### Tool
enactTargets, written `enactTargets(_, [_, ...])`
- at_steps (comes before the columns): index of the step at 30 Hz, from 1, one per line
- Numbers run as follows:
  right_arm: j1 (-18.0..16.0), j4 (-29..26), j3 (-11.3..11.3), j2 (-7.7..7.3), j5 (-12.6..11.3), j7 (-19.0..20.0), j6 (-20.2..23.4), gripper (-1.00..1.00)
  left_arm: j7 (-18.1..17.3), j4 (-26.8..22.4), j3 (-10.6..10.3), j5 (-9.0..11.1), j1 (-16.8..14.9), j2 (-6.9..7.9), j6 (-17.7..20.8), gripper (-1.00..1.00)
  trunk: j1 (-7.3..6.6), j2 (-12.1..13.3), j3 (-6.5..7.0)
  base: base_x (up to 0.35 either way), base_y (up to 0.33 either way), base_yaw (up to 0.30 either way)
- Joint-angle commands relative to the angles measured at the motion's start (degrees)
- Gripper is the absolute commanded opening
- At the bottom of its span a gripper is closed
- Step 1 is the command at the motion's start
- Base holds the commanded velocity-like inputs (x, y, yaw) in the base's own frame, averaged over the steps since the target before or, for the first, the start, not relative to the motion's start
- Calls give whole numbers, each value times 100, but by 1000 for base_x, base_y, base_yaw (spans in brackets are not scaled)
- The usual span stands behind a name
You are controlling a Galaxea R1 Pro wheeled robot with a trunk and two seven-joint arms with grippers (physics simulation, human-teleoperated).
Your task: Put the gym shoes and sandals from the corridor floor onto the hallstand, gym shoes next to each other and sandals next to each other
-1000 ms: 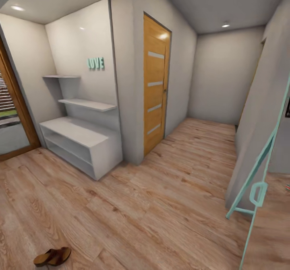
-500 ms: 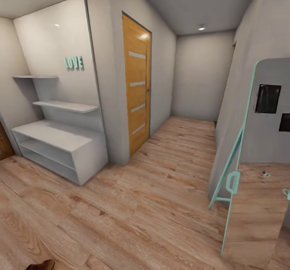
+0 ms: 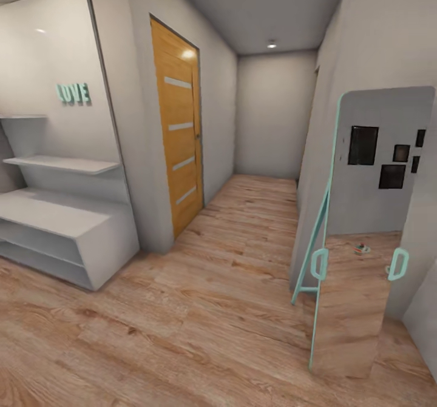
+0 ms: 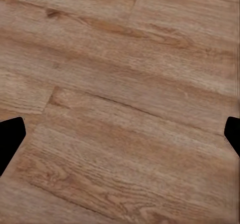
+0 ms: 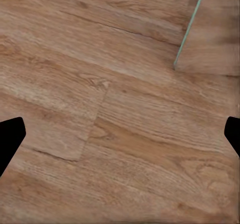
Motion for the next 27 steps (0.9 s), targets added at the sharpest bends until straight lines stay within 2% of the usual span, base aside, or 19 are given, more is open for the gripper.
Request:
enactTargets(1, [-5, 6, -3, 1, 5, -2, -18, 100, -4, 1, 0, 7, -2, 2, -27, 100, 0, -3, -6, 0, 0, -268])
enactTargets(14, [-5, 22, -3, 7, 1, -2, -20, 100, 10, -4, 22, 29, -1, 24, -72, 100, 0, -3, -6, 0, -15, -268])
enactTargets(19, [-5, 23, -3, 8, -3, -2, -24, 100, 11, -4, 22, 22, -1, 25, -105, 100, 0, -3, -6, 0, -187, -268])
enactTargets(27, [-5, 24, -3, 8, -12, -2, -26, 100, 44, 5, 22, 19, -9, 25, -486, 100, 0, -3, -6, 0, -260, -268])
